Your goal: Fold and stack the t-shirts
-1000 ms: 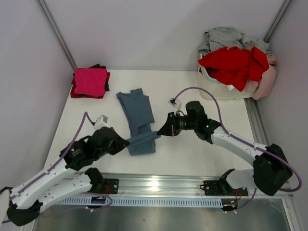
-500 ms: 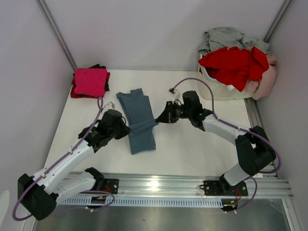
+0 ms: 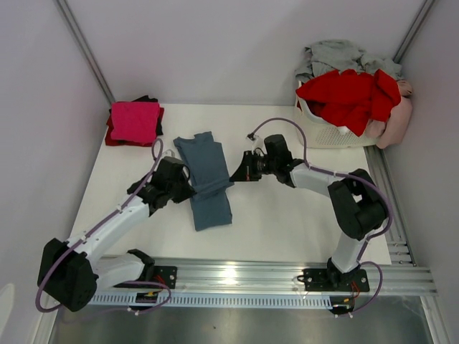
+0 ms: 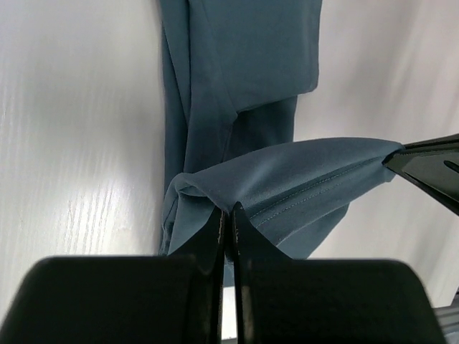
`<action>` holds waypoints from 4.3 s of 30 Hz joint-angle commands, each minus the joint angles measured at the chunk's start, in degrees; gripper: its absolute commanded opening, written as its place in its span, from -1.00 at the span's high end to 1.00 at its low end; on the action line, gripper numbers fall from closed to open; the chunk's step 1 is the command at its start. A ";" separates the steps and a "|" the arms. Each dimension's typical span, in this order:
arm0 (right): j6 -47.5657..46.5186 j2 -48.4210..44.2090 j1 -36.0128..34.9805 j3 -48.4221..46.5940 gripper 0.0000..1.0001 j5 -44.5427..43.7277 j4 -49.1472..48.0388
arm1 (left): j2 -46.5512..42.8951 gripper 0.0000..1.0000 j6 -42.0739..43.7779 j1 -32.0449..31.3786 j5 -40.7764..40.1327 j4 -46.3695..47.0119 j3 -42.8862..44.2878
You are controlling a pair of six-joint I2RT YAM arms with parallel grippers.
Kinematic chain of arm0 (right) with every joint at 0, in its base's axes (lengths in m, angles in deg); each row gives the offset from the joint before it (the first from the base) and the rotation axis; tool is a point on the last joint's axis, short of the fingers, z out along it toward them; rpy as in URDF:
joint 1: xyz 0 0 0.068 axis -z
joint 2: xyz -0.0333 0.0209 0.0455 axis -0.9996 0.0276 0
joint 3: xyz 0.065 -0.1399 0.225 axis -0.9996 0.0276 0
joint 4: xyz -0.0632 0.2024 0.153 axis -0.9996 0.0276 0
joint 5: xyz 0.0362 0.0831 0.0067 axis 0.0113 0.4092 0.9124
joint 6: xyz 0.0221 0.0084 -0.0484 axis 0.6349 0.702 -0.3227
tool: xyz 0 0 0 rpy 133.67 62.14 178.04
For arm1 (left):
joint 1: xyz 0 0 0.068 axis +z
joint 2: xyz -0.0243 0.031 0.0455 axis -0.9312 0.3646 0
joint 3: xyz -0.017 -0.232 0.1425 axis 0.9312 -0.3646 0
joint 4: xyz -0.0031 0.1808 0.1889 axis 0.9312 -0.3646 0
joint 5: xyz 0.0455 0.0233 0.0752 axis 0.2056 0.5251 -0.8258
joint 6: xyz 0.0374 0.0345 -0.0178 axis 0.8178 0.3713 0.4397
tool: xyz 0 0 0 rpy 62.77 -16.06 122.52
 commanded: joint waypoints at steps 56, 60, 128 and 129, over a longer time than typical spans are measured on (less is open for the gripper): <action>-1.43 21.79 2.61 -24.76 0.51 0.94 5.19 | 25.22 0.78 6.12 10.12 13.55 7.92 12.68; -1.43 21.97 2.70 -26.34 0.36 1.64 4.93 | 24.52 0.72 5.77 10.47 13.03 8.71 12.77; -4.95 4.75 1.47 2.39 0.03 -1.79 1.25 | -1.85 -0.65 2.25 13.29 24.72 21.36 -20.27; -4.34 4.40 1.30 3.61 0.01 -1.44 0.02 | -2.03 -0.66 2.08 13.03 24.63 22.58 -21.76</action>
